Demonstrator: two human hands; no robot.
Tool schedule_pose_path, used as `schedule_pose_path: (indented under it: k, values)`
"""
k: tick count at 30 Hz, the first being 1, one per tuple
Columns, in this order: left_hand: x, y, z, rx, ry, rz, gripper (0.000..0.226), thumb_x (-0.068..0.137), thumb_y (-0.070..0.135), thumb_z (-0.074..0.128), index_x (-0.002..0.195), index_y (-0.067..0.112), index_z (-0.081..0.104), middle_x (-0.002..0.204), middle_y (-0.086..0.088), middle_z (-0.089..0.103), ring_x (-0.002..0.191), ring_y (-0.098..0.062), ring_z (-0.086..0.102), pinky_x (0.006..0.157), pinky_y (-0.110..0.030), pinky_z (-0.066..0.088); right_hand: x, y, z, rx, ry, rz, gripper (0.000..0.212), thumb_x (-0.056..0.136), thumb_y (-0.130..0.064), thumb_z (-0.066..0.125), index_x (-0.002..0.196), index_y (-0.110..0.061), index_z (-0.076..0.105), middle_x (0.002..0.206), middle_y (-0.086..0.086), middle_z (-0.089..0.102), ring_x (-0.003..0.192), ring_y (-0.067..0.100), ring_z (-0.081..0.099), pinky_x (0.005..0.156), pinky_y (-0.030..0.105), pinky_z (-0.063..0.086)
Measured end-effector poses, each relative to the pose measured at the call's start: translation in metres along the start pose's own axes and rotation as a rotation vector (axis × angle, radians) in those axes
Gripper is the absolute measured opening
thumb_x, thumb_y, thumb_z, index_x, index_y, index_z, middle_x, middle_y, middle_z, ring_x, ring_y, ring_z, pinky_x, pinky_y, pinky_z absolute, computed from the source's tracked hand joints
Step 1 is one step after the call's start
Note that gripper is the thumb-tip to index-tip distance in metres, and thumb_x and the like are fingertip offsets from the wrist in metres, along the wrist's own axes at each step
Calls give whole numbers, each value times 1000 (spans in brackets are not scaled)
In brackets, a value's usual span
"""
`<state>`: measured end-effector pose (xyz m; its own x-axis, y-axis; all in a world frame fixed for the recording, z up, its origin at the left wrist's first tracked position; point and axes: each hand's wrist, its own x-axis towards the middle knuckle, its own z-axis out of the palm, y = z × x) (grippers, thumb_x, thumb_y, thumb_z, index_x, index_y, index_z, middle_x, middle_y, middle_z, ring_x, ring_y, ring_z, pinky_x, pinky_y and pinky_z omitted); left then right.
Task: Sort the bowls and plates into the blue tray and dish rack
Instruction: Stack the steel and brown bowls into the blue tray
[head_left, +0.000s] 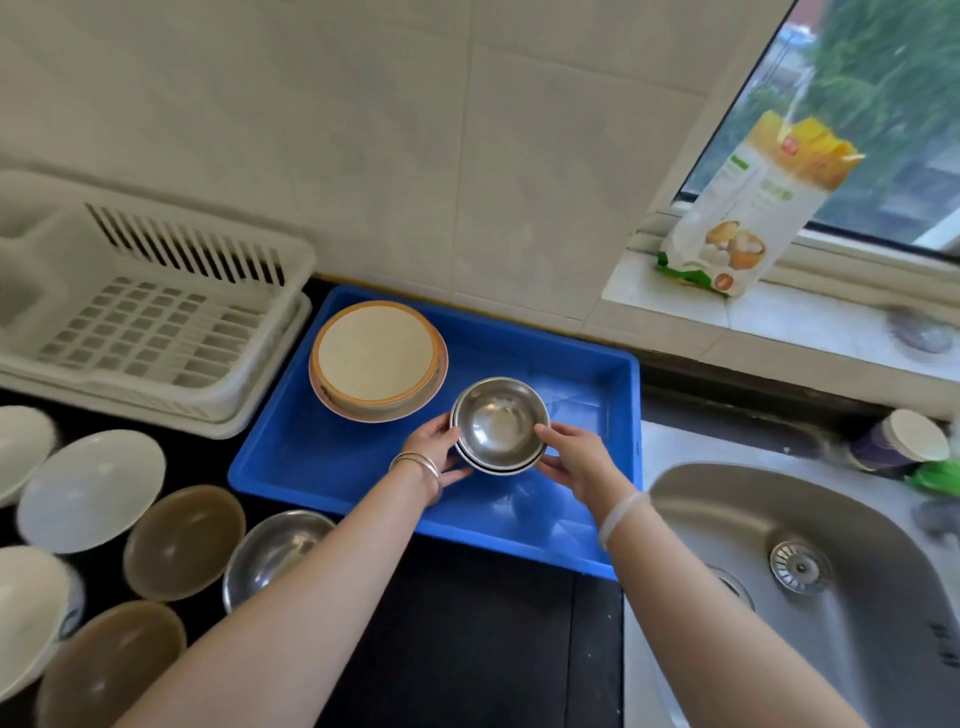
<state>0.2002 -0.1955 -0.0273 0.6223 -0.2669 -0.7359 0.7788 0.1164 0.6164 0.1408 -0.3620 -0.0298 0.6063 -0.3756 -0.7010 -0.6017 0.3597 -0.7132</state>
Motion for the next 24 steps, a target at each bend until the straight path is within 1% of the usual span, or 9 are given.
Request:
schedule_pose_path:
  k: [3,5,7,9,12,14,16,21,24]
  values:
    - [13,0,3,1,1,12,36,95,9,44,129,18,49,112,-5,56,101,-23,54,88,-42,46,13,0,2,52,26,11,39,90,-19,63,127,-10,53,113,7,64,73,18,67,54,18,56]
    - [22,1,3,-11,2,21,36,94,9,46,130,15,49,114,-5,55,105,-26,55,89,-42,46,21,1,3,75,39,11,42,91,-19,63,130,-9,51,122,10,61,81,21,66,65,22,55]
    - [30,1,4,-57,13,29,38,93,9,49,131,10,47,120,-10,56,112,-29,55,90,-42,47,28,1,3,109,40,7,41,91,-18,62,129,-8,51,121,11,61,89,24,65,76,27,52]
    - [37,0,6,-129,42,39,39,92,7,51,130,3,46,129,-16,54,110,-28,55,91,-40,46,34,-2,5,149,39,2,38,91,-17,61,127,-8,52,117,10,62,89,23,64,78,27,51]
    - [46,-2,11,-211,68,67,34,92,5,50,125,-3,48,133,-22,51,108,-25,53,96,-35,44,43,-8,10,181,52,-17,38,92,-16,61,127,-7,52,117,10,61,93,24,64,82,28,51]
    - [51,-1,15,-239,62,73,33,92,6,50,124,-1,49,133,-21,52,114,-27,53,96,-33,43,49,-12,13,186,68,-32,37,92,-16,61,127,-7,53,121,12,60,97,25,63,84,29,51]
    - [53,0,18,-263,52,62,34,93,9,50,126,1,48,132,-20,53,121,-31,52,92,-36,45,54,-15,17,184,74,-50,35,92,-16,60,125,-6,54,124,13,59,98,24,62,85,29,51]
    - [59,6,25,-314,73,98,34,93,9,49,127,3,49,133,-17,53,118,-29,53,92,-36,45,62,-18,23,203,80,-83,36,93,-14,59,126,-2,54,116,11,61,96,23,64,83,27,51]
    - [60,7,27,-320,85,123,34,94,8,48,127,3,49,134,-14,53,123,-30,51,93,-35,45,64,-19,25,215,92,-90,37,92,-13,60,127,-2,53,119,13,61,98,24,64,86,29,52]
